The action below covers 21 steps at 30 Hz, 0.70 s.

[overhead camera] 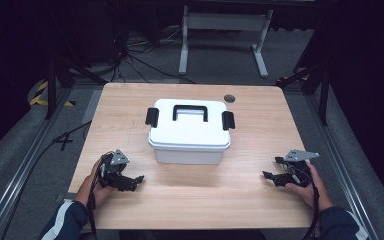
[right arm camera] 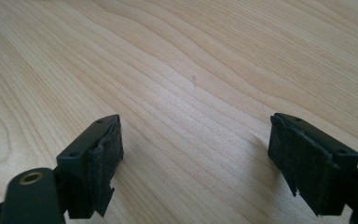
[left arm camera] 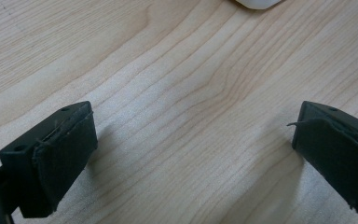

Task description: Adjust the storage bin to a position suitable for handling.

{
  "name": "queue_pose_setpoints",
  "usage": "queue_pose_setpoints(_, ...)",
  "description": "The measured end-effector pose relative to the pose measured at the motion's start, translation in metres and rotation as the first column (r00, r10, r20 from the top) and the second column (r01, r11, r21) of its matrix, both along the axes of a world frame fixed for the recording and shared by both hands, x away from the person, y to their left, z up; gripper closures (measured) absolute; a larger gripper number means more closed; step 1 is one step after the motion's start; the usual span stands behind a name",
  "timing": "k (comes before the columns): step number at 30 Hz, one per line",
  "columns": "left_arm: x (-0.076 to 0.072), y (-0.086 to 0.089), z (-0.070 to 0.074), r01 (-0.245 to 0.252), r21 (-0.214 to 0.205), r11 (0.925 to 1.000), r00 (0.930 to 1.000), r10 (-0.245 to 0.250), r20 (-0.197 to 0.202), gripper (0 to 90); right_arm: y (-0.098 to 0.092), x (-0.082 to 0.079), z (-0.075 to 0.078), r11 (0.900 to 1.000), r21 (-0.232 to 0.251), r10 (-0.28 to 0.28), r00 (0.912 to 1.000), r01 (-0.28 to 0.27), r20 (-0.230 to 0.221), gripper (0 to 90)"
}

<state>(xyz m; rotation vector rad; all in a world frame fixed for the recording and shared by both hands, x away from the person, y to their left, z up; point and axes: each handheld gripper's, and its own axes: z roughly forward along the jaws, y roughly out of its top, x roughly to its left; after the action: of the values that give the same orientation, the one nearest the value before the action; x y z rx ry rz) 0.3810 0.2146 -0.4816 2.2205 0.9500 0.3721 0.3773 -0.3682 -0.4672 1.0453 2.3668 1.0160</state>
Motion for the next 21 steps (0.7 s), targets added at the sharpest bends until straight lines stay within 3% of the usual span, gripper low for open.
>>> queue_pose_setpoints(2,0.0005,0.0003,0.0002,0.008,-0.007,0.9999,0.9998,-0.008,-0.016,0.1,-0.0002,-0.0001,0.0,1.0,0.0,-0.001,1.0,0.001,-0.001,18.0)
queue_pose_setpoints(14,-0.0011,0.0048,-0.0006,0.039,-0.01,0.9992,0.9992,-0.039,-0.007,0.5,-0.0008,0.0007,0.0,0.9998,0.001,-0.02,0.9998,0.02,0.0,17.7)
queue_pose_setpoints(21,-0.0013,0.0066,-0.0005,0.055,-0.009,0.9985,0.9985,-0.055,-0.009,0.5,-0.0029,0.0009,0.0004,1.0,-0.003,0.001,1.0,-0.001,-0.004,17.3)
